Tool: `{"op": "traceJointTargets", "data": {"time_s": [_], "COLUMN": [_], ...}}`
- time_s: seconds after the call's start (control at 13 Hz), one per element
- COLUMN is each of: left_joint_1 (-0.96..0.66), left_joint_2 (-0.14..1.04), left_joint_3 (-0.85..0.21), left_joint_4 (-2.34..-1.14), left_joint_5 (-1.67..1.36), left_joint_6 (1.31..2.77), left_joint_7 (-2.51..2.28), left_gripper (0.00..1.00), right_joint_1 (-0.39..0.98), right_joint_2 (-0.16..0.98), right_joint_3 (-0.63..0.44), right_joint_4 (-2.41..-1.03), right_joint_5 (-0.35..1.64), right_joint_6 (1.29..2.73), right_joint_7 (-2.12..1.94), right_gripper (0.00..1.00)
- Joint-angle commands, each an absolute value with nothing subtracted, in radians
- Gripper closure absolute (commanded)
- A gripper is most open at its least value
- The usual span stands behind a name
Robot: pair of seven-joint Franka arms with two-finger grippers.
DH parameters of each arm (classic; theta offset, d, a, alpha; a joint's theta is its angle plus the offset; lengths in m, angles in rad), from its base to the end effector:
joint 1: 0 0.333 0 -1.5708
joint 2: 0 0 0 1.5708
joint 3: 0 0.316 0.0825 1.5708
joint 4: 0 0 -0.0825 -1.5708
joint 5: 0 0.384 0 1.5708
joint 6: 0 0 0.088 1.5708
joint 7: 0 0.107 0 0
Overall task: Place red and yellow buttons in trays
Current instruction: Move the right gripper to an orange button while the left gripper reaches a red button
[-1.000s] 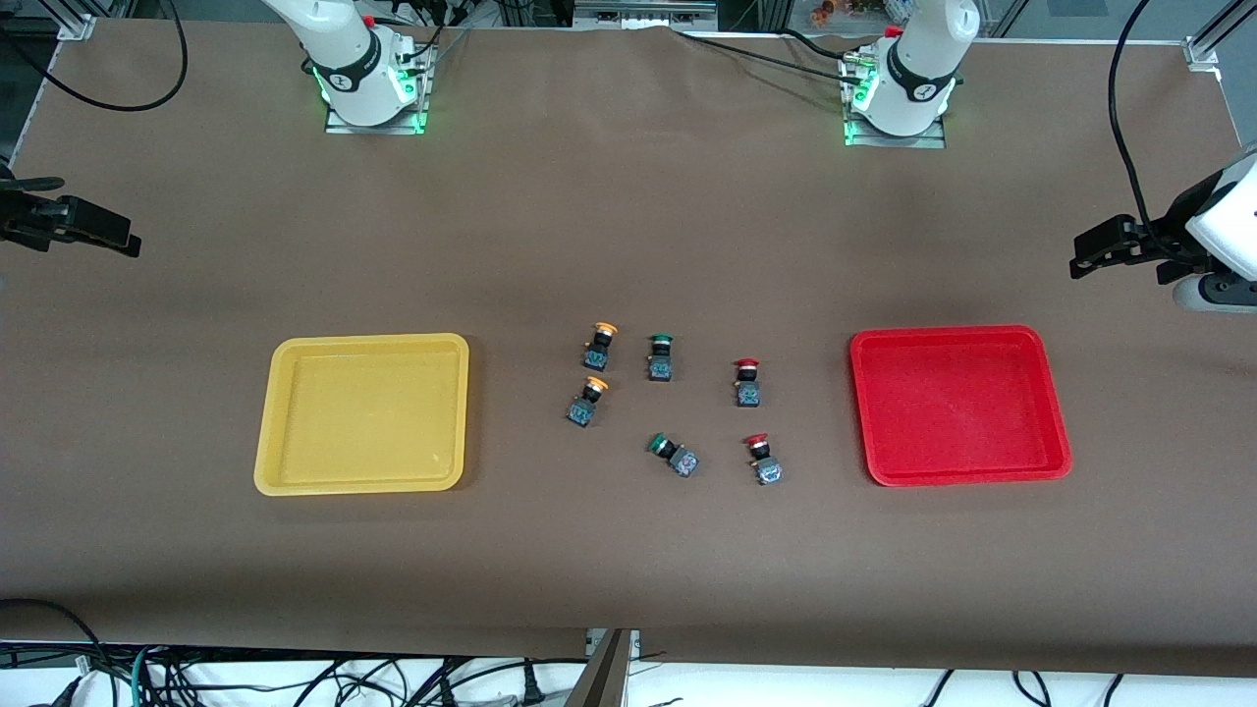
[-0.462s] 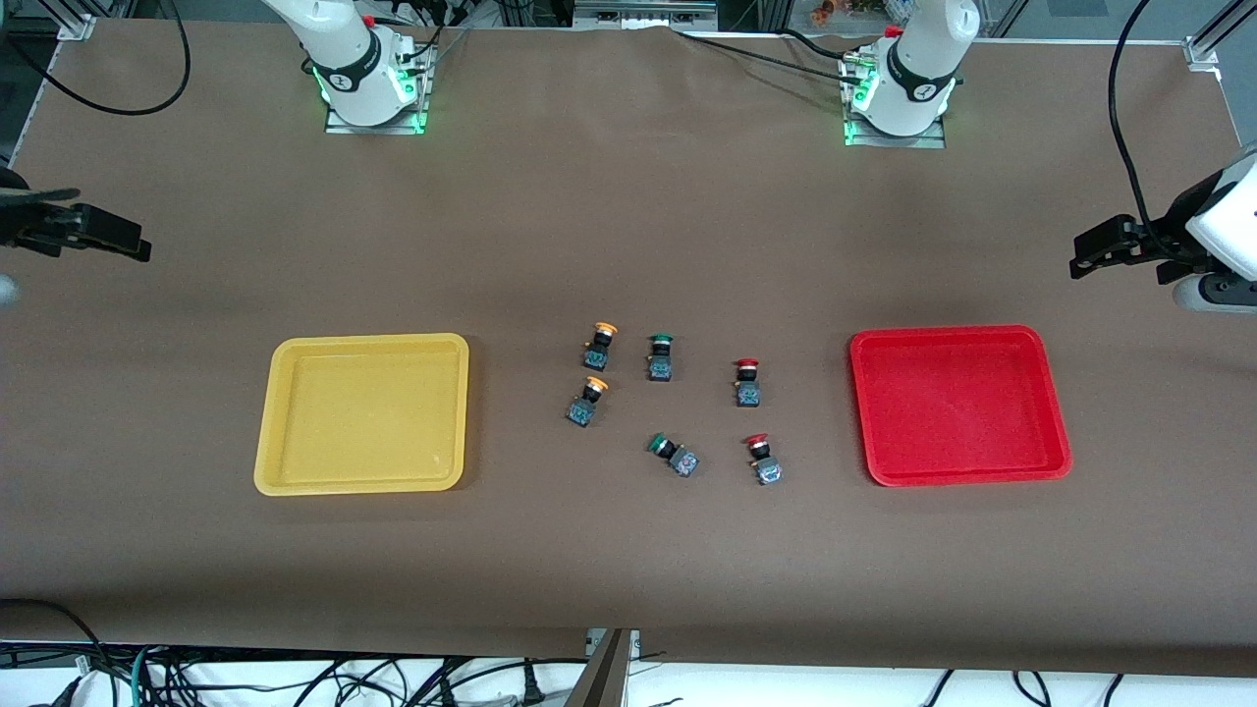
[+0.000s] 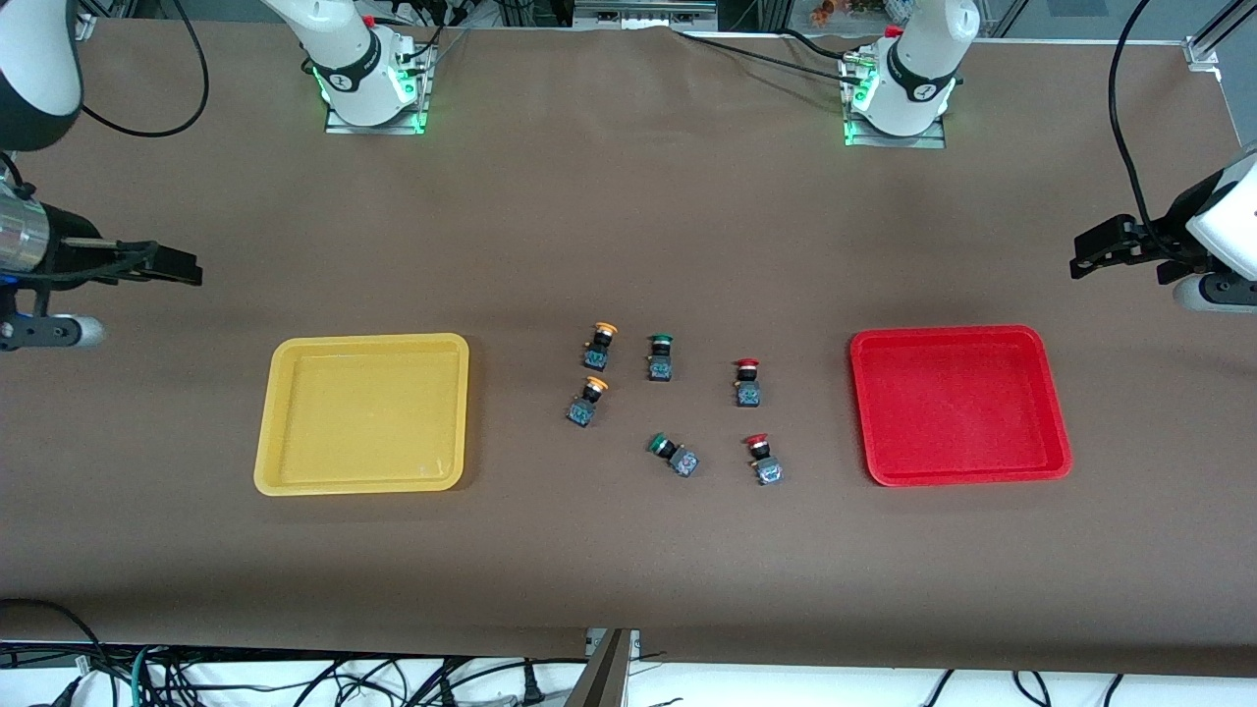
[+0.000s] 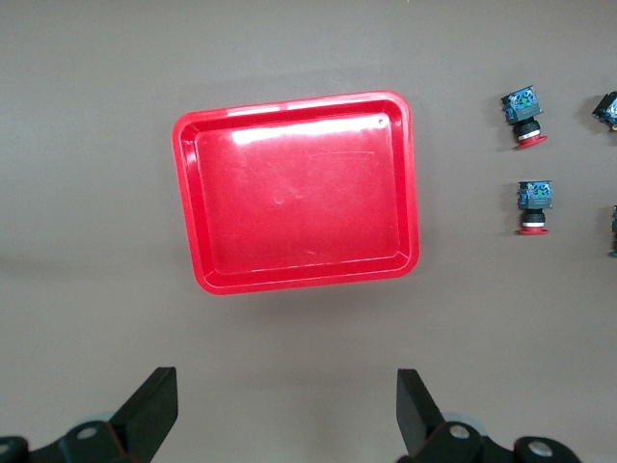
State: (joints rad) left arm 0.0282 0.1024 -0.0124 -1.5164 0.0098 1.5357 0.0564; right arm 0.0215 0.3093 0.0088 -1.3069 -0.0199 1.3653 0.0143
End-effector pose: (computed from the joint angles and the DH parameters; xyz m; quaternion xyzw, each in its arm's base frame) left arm 0.5806 0.0106 0.5890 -0.9989 0.0203 0.0417 0.0028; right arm 0.6206 0.0155 0.5484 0.9921 0.0071 -0.1249 0.0113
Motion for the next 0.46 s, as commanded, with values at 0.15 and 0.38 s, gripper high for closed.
{"op": "traceJointTargets", "data": {"time_s": [0.15,0.38], "left_joint_1": [0.032,0.032], "left_joint_2": [0.117,0.117], "left_joint_3": [-0.014,-0.014], "left_joint_4": [-1.488,-1.488], "left_joint_5": [-0.003,-0.003], "left_joint_6": [1.531,1.531], "left_joint_7": [0.061,0.06], "left_gripper": [0.0,0.0], "right_joint_1": [0.129,0.236], "right_joint_2": [0.417,0.503], "right_joint_3": [0.008,0.008], "right_joint_4": [-1.301,-1.301], "right_joint_5": [-0.017,-0.015], "right_joint_6": [1.488,1.569], "right_joint_7": [0.145,0.332], "right_gripper": [0.0,0.0]}}
